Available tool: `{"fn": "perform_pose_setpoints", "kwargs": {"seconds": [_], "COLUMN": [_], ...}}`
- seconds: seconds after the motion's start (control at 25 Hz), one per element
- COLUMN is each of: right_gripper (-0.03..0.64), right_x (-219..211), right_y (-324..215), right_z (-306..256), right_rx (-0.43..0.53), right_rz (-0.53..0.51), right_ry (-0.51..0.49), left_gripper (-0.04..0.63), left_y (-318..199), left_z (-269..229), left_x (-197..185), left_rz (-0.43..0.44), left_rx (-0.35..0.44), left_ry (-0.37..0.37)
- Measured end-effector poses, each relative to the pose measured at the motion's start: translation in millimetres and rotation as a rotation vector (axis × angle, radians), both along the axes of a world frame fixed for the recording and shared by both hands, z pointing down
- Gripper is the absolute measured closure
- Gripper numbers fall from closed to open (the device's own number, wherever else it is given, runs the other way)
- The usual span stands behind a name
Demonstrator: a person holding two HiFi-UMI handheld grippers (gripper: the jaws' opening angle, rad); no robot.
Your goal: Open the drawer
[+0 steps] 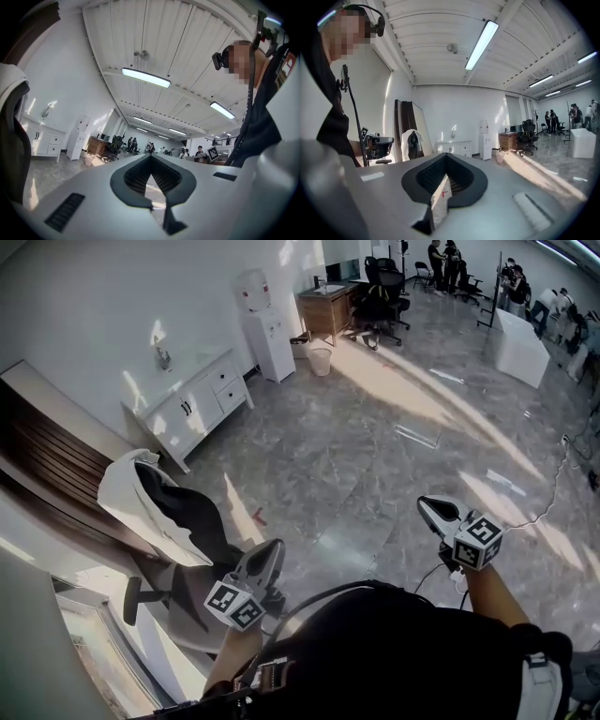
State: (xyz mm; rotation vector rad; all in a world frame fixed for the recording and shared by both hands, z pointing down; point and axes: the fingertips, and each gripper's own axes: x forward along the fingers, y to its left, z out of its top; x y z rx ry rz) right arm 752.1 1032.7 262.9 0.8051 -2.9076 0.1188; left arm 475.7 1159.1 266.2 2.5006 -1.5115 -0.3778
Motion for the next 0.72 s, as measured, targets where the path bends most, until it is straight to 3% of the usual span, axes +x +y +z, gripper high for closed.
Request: {"fn": "perform_pose_setpoints", "kwargs": {"seconds": [0.32, 0.52, 0.72], "right_gripper": [0.617, 0.618, 0.617], "right_x": [-30.6, -33.8, -26.8], "right_y": [-60.3, -126.7, -216.8], "right_z": [10.0, 11.3, 1.0], "right_rx": [-0.015, -0.013, -0.018], "right_rz": [-0.034, -0.111, -0.183], "right_ry": [-0.011, -0.036, -0.059], "left_gripper": [0.595, 0.595, 0.595], "left_y": [-39.0, -82.1, -154.5], "left_z": [14.3, 7.3, 0.5], "left_x": [-26.1, -17.6, 8.2], "left_rz": [-0.047, -0.118, -0.181], "left_rx": [-0.032, -0.027, -0.025], "left_ry": [0.002, -0.038, -0.016]}}
